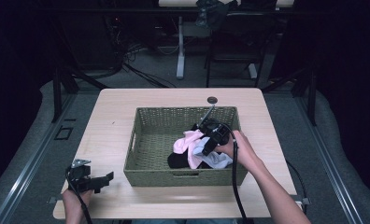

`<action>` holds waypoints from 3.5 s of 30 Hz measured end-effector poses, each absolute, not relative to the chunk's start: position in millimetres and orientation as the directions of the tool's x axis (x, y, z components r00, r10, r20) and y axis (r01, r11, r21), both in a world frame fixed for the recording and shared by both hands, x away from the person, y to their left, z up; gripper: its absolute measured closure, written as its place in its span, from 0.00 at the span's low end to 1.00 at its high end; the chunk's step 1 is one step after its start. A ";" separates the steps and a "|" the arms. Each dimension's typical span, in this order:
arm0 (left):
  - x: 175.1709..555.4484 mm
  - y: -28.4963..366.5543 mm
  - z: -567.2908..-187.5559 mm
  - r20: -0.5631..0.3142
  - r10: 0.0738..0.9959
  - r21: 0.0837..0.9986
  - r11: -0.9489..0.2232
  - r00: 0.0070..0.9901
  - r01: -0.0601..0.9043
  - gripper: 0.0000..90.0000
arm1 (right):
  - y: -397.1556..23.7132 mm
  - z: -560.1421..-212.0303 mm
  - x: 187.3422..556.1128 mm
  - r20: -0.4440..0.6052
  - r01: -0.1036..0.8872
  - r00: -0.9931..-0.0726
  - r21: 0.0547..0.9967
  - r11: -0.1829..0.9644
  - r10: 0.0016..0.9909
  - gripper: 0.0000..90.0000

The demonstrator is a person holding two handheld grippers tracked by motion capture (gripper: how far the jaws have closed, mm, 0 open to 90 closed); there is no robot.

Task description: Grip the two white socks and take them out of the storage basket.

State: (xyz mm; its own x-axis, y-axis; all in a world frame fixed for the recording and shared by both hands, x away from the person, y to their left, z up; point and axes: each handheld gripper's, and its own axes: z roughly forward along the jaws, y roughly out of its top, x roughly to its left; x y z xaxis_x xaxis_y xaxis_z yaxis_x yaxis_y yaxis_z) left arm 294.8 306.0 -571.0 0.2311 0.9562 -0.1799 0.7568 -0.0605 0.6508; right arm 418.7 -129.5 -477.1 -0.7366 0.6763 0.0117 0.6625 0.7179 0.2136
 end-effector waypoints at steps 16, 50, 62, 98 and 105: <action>295.1 304.9 -571.5 -0.169 0.959 0.647 -0.067 0.228 0.760 0.00 | -134.2 -484.9 424.2 0.002 0.686 -0.718 0.173 0.706 0.697 0.87; 295.0 304.1 -571.4 -0.173 0.958 0.649 -0.064 0.229 0.758 0.00 | -147.7 -401.4 422.8 -0.040 0.656 -0.715 0.304 0.690 0.698 0.88; 295.3 304.2 -571.5 -0.175 0.958 0.647 -0.063 0.229 0.760 0.00 | -147.7 -372.3 423.4 -0.068 0.639 -0.719 0.326 0.697 0.692 0.88; 295.2 304.3 -571.4 -0.173 0.958 0.646 -0.064 0.228 0.760 0.00 | -230.0 -332.1 414.6 -0.104 0.727 -0.575 0.389 0.565 0.812 0.88; 295.2 303.8 -571.3 -0.174 0.958 0.647 -0.064 0.228 0.760 0.00 | -259.5 -334.3 410.4 -0.106 0.761 -0.518 0.397 0.513 0.849 0.88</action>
